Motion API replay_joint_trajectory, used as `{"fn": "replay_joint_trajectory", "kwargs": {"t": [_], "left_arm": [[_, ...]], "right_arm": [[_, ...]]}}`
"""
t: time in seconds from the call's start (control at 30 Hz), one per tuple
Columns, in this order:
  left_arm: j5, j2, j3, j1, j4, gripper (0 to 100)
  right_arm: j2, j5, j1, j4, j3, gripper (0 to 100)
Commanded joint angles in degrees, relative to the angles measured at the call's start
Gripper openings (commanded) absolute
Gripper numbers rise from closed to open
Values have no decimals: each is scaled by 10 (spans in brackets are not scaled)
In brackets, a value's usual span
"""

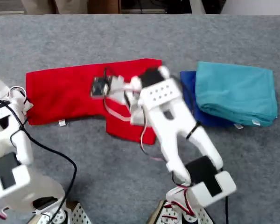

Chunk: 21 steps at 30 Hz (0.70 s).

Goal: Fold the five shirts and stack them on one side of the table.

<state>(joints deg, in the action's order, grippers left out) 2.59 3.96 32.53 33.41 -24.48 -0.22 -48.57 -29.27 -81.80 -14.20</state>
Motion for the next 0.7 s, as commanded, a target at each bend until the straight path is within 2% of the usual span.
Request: {"fn": "replay_joint_trajectory", "kwargs": {"t": [0.0, 0.07, 0.3, 0.5, 0.67], "left_arm": [[3, 27, -85, 11, -55, 20], [2, 36, -102, 11, -80, 20], [2, 36, -98, 10, -75, 20], [2, 36, -98, 9, -75, 20], [2, 36, -98, 9, -75, 20]], "right_arm": [[-36, -9, -15, 83, -109, 267], [-36, -9, -15, 111, -141, 270], [-12, -8, -24, 181, -179, 270], [83, -4, -27, 209, -143, 270], [141, -8, -25, 191, -90, 267]]}}
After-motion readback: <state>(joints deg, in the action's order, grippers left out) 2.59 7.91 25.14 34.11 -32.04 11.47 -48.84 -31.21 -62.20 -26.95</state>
